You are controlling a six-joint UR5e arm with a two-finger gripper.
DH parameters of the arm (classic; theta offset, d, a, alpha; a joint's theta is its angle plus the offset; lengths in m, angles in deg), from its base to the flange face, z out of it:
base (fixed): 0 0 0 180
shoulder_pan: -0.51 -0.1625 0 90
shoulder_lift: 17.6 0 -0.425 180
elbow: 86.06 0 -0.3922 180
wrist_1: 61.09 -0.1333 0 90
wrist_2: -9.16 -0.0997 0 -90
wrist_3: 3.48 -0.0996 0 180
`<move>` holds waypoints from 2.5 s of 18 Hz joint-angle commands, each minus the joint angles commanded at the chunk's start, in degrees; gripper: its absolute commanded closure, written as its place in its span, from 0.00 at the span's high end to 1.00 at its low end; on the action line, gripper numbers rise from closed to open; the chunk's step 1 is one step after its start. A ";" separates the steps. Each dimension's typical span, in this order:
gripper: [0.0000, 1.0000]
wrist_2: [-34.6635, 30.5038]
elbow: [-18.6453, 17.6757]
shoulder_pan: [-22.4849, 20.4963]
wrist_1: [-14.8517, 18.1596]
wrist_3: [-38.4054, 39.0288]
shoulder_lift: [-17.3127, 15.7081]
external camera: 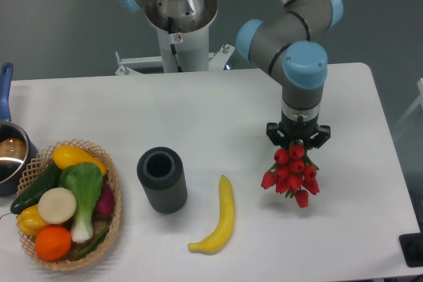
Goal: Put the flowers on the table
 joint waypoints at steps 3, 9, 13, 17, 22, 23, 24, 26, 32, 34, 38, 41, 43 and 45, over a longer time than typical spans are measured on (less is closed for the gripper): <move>0.55 0.26 0.71 0.00 0.00 -0.35 0.10; 1.00 0.26 3.69 0.00 -0.09 -0.62 -0.52; 1.00 0.35 7.29 -0.17 0.43 -1.49 -3.06; 1.00 0.61 8.27 -0.97 1.66 -5.86 -5.09; 1.00 1.05 9.14 -3.95 10.71 -26.25 -5.61; 1.00 1.92 9.06 -4.65 11.77 -28.54 -6.05; 1.00 3.50 9.06 -5.62 12.47 -30.65 -6.58; 1.00 7.19 8.88 -8.86 14.66 -36.27 -7.72; 1.00 9.67 8.62 -12.65 18.81 -44.91 -8.87; 1.00 9.84 8.53 -12.66 18.72 -44.91 -8.87; 1.00 12.64 8.88 -14.14 18.63 -45.00 -8.78; 1.00 14.06 8.18 -15.64 18.54 -45.00 -8.69; 1.00 14.06 7.91 -16.43 18.63 -45.00 -8.69; 1.00 14.06 7.74 -16.61 18.63 -45.00 -8.69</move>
